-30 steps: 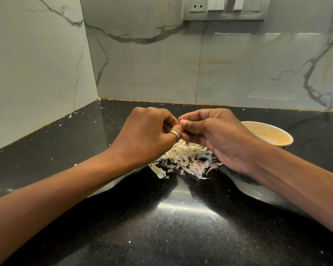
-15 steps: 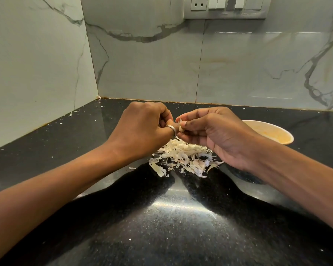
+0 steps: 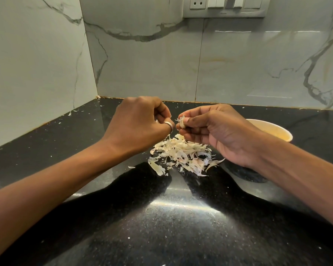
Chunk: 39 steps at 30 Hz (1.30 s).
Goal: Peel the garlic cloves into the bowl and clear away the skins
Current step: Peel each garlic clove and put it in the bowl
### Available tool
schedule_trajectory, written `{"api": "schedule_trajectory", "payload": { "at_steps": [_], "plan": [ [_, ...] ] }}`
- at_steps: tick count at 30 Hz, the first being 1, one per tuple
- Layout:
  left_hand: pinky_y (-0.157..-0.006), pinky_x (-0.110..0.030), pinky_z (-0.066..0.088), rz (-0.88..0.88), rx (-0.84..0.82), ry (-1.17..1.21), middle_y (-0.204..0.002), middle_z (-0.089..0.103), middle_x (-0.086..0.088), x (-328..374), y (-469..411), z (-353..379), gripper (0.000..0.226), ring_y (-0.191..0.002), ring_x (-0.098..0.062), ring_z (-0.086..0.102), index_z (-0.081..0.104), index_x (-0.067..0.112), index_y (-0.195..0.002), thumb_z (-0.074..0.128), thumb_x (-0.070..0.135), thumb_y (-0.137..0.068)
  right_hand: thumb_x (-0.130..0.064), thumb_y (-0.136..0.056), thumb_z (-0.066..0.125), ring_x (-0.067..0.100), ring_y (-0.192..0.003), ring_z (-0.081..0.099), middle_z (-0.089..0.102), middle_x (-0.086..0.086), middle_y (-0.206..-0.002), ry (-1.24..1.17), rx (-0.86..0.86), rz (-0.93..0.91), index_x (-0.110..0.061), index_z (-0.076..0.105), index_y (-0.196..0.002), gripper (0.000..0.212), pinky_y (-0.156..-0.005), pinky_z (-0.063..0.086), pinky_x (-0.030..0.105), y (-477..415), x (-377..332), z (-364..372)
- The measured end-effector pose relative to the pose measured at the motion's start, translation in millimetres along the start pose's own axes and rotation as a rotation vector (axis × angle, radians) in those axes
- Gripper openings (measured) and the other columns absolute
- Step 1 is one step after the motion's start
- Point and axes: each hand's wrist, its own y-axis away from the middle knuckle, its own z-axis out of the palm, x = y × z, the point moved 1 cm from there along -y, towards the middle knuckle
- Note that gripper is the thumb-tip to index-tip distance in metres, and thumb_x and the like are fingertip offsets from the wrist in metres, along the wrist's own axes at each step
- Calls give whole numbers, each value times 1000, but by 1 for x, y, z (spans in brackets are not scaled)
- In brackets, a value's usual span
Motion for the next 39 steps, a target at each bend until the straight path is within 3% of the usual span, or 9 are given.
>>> {"api": "schedule_trajectory", "payload": {
  "at_steps": [2,5,9,23,26,28,30,33,39],
  "plan": [
    [-64,-22,54,50,-9,4,-71,64,23,1,1,1,10,-64,3,62,76,25,-92,74,23,-82,6,-92,65,21,-75,71,76,20,-92,-12,1,-5,3,72,-100,11,-73,63,28,0,0,0],
    [-57,-5,41,95,-30,22,-66,53,32,4,2,2,12,-63,8,60,78,26,-96,73,30,-86,5,-92,66,18,-72,70,76,17,-88,-14,-5,-13,3,72,-99,10,-72,63,26,-1,0,0],
    [-59,-1,38,121,-39,17,-68,51,34,2,2,5,12,-68,14,58,79,24,-97,72,30,-89,6,-92,67,17,-71,71,76,16,-87,-14,-17,-15,5,71,-103,13,-69,62,25,-1,0,1],
    [-58,-11,40,58,-8,-17,-68,64,14,-5,-1,5,7,-62,3,58,73,21,-83,67,24,-86,8,-90,66,24,-76,71,75,24,-91,67,-62,-3,4,70,-103,14,-62,59,26,1,1,5],
    [-55,-5,38,26,21,-2,-65,62,18,-6,-2,3,6,-62,2,61,72,24,-80,72,25,-86,10,-90,65,28,-80,72,74,30,-99,61,-64,-1,7,69,-105,16,-67,62,28,1,0,5],
    [-56,-10,43,42,14,1,-64,62,19,-6,-2,2,9,-62,2,61,70,29,-78,75,33,-85,12,-88,65,30,-82,73,71,31,-97,44,-69,-4,9,68,-106,18,-72,64,31,0,1,5],
    [-59,-18,50,79,-6,16,-71,65,21,-5,-1,3,7,-61,2,61,73,28,-87,76,34,-84,14,-87,66,29,-82,72,70,28,-97,37,-66,-6,11,67,-106,20,-74,64,31,-1,1,4],
    [-63,-19,53,150,-37,23,-83,68,21,-3,0,3,28,-64,4,62,75,28,-108,65,37,-83,14,-86,68,28,-83,70,69,26,-99,48,-51,-17,13,64,-109,24,-75,65,31,-1,1,4],
    [-61,-25,55,163,-61,14,-79,68,20,-3,0,4,17,-67,4,63,80,26,-96,71,38,-87,6,-83,76,21,-84,71,71,19,-95,114,-39,-50,16,66,-110,30,-78,63,28,-2,1,1]
  ]
}}
